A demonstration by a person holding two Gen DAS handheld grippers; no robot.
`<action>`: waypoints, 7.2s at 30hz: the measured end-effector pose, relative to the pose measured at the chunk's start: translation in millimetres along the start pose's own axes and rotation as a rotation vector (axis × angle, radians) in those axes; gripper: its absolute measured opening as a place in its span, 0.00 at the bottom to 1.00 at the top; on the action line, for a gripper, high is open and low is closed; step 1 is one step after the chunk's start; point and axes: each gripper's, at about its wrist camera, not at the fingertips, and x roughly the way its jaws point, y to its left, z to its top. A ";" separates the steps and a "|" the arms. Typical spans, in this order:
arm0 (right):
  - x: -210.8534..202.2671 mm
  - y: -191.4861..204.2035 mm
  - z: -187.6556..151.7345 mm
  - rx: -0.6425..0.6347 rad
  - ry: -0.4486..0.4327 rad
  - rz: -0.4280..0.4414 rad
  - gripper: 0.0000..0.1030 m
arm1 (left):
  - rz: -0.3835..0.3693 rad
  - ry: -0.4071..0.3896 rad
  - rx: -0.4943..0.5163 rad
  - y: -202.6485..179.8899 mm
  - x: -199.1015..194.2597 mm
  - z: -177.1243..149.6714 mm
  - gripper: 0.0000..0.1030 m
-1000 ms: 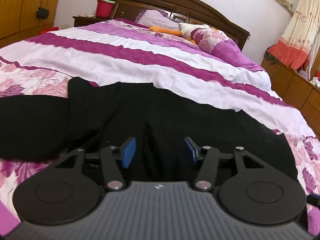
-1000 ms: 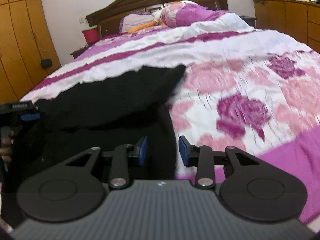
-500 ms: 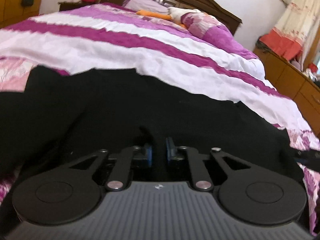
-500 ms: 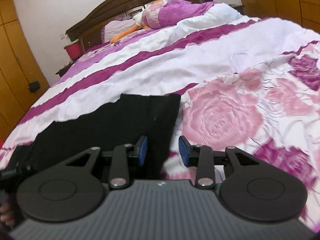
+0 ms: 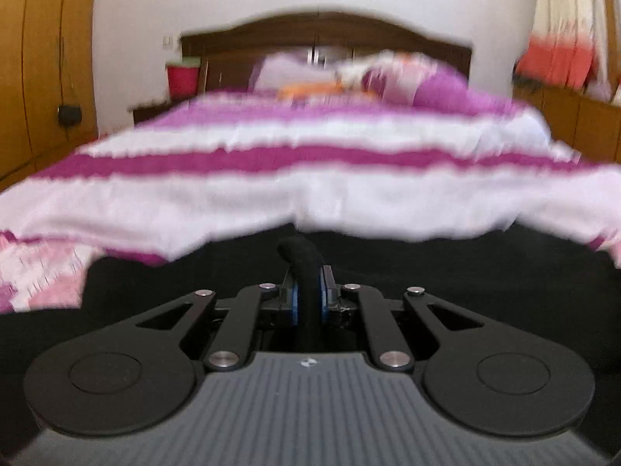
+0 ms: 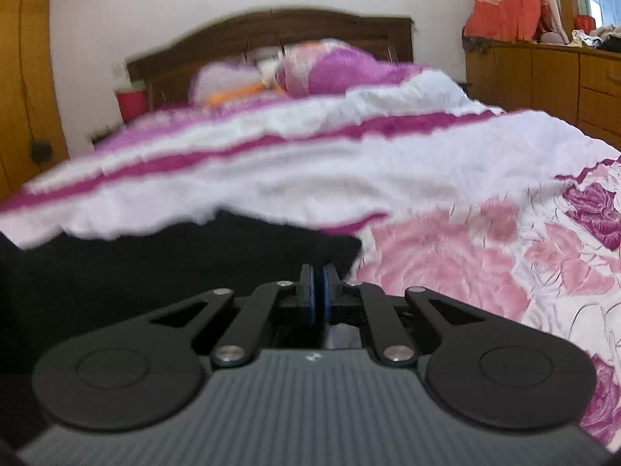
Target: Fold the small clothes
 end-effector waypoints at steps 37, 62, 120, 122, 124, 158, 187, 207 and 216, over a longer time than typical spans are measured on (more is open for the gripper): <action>-131.5 21.6 -13.9 0.043 0.048 0.122 0.47 | 0.117 0.071 -0.222 82.9 -146.7 -20.5 0.69; -164.3 31.3 -83.0 -0.027 0.164 0.118 0.47 | 0.295 0.097 -0.694 186.3 -172.9 -91.4 0.77; -178.2 3.7 -91.5 0.080 0.107 0.135 0.56 | -0.306 -0.092 -0.254 -40.7 -99.8 33.4 0.10; -178.9 1.7 -93.5 0.076 0.103 0.139 0.56 | -0.311 -0.036 -0.203 -61.9 -84.5 17.1 0.10; -178.5 0.2 -95.9 0.081 0.105 0.151 0.56 | -0.313 0.011 -0.173 -73.9 -72.1 -0.2 0.10; -178.3 -3.6 -95.5 0.133 0.119 0.163 0.57 | -0.070 0.146 -0.041 -6.0 -158.4 -42.5 0.64; -108.5 178.0 14.3 -0.111 0.171 0.539 0.58 | 0.075 0.164 -0.207 65.3 -150.3 -75.4 0.64; -53.5 232.2 -20.7 -0.357 0.227 0.394 0.48 | 0.073 0.149 -0.174 63.1 -144.9 -81.6 0.66; -53.5 202.9 -3.2 -0.188 0.239 0.452 0.09 | 0.080 0.167 -0.182 61.7 -144.9 -77.8 0.66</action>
